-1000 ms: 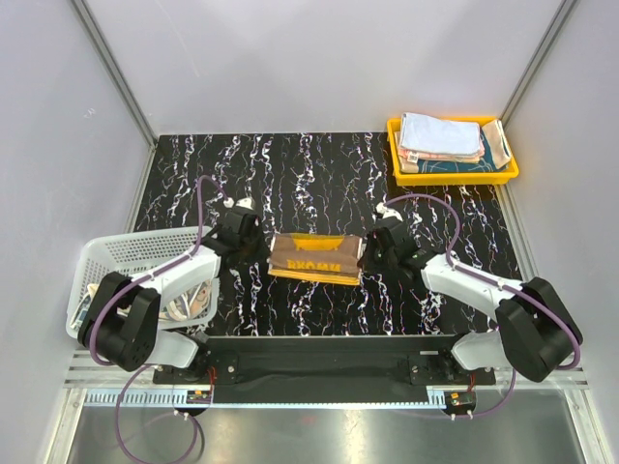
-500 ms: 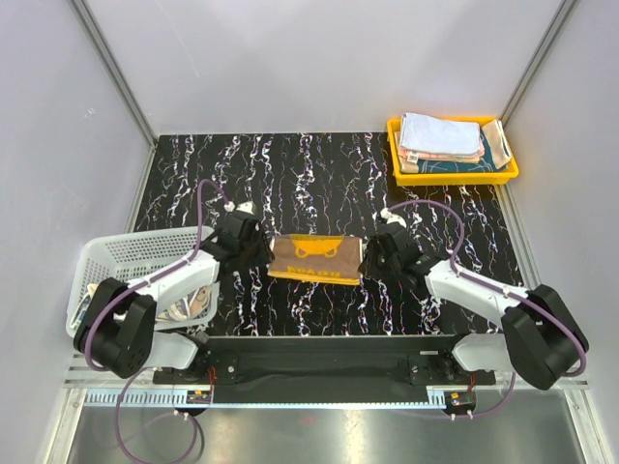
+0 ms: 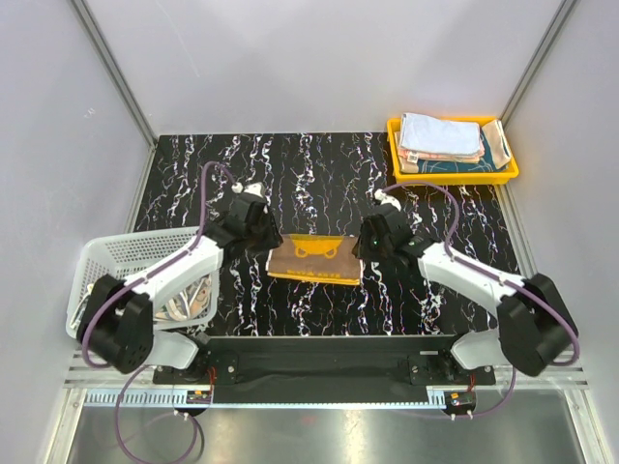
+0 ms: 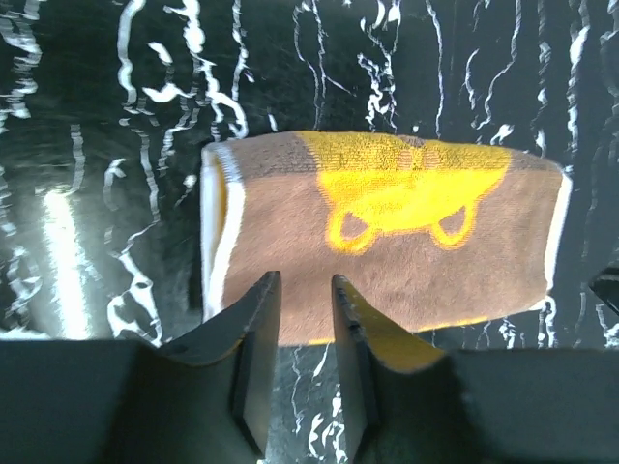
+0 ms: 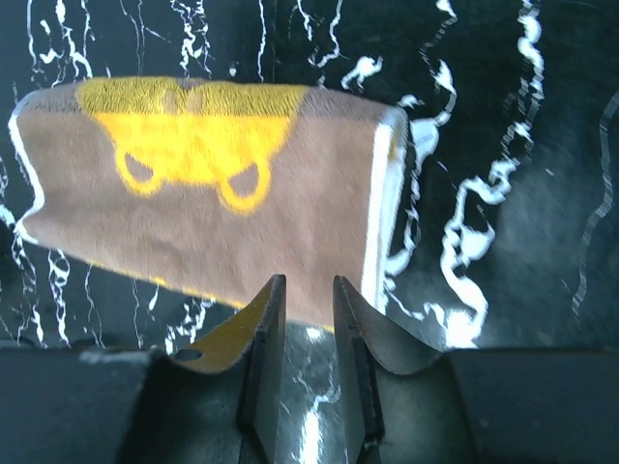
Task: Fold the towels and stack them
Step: Fold the towel
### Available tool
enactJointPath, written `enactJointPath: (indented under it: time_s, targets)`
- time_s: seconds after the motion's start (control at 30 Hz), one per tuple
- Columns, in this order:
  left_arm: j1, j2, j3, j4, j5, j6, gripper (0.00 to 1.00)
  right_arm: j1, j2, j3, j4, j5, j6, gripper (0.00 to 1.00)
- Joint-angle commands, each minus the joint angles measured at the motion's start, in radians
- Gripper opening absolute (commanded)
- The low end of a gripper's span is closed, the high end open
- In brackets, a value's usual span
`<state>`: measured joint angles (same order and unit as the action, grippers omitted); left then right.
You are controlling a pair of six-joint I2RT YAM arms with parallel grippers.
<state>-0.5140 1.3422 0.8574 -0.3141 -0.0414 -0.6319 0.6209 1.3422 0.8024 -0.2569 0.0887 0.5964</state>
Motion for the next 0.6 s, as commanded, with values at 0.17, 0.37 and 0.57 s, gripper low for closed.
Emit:
enactJointPath:
  time_s: [0.17,0.37,0.57]
  targets:
    - [-0.026,0.155,-0.023,-0.039,-0.078,-0.045,0.26,0.054,0.092,-0.055,0.056,-0.030,0.068,0.31]
    - [-0.026,0.225,-0.072,0.004,-0.075,-0.077,0.24,0.071,0.071,-0.180,0.108,-0.058,0.109,0.31]
    - [-0.027,0.212,-0.063,-0.003,-0.077,-0.078,0.25,0.071,0.028,-0.197,0.076,-0.043,0.112,0.32]
